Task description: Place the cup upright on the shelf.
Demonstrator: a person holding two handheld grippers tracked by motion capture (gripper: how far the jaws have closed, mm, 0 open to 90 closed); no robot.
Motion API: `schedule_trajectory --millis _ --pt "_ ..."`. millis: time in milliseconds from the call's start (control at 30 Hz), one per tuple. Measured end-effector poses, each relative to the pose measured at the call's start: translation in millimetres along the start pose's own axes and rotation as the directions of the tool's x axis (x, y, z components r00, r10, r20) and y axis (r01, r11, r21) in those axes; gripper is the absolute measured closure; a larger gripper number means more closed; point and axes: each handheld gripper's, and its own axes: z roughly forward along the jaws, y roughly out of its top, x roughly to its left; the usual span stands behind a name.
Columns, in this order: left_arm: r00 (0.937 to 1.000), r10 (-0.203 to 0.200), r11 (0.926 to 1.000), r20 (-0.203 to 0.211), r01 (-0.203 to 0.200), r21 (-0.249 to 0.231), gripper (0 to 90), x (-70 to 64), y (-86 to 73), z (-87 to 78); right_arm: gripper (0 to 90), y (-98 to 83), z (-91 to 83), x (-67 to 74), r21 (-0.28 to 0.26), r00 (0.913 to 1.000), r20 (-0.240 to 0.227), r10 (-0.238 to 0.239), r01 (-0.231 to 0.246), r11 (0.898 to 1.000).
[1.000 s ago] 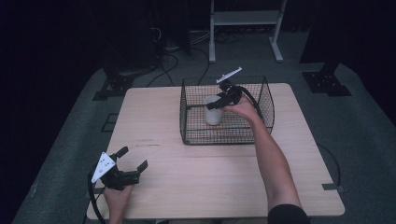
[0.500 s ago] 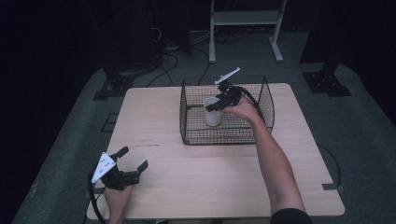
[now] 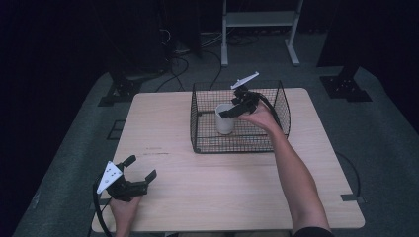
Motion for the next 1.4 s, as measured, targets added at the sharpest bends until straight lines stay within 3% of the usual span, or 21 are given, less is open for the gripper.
schedule_trajectory --millis 200,467,633,733,1067,1133,1400 --pt "1.0000 0.005 1.0000 -0.004 -0.005 -0.001 0.0 -0.1 0.0 0.1 6.8 1.2 -28.0 -3.2 -0.091 0.9993 -0.012 0.035 -0.036 0.995" --pt "0.9999 0.006 1.0000 -0.013 -0.006 0.003 0.0 0.2 -0.1 0.3 6.8 -7.3 -60.7 -5.4 -0.152 0.9975 -0.023 0.067 -0.069 0.986" --pt "0.9998 0.016 0.9998 -0.011 -0.016 0.007 0.0 -1.4 -0.1 0.5 6.8 -17.1 -75.0 -3.5 -0.173 0.9960 -0.052 0.073 -0.081 0.982" --pt "0.9998 0.014 0.9999 -0.011 -0.014 0.010 0.0 -1.4 -0.1 1.2 6.8 -23.6 -80.2 -1.0 -0.153 0.9968 -0.046 0.066 -0.073 0.986" --pt "0.9998 0.018 0.9998 -0.008 -0.018 0.011 0.0 -2.4 -0.2 0.8 7.1 -45.8 -102.3 8.8 -0.198 0.9959 -0.060 0.068 -0.078 0.977" --pt "0.9998 0.015 0.9999 -0.009 -0.015 0.008 0.0 -1.7 -0.1 0.7 7.1 -47.4 -106.7 13.5 -0.201 0.9937 -0.086 0.072 -0.089 0.976" --pt "0.9998 0.018 0.9998 -0.010 -0.018 0.006 0.0 -1.6 -0.1 0.6 7.1 -44.6 -119.1 34.0 -0.183 0.9971 -0.076 0.005 -0.019 0.983"
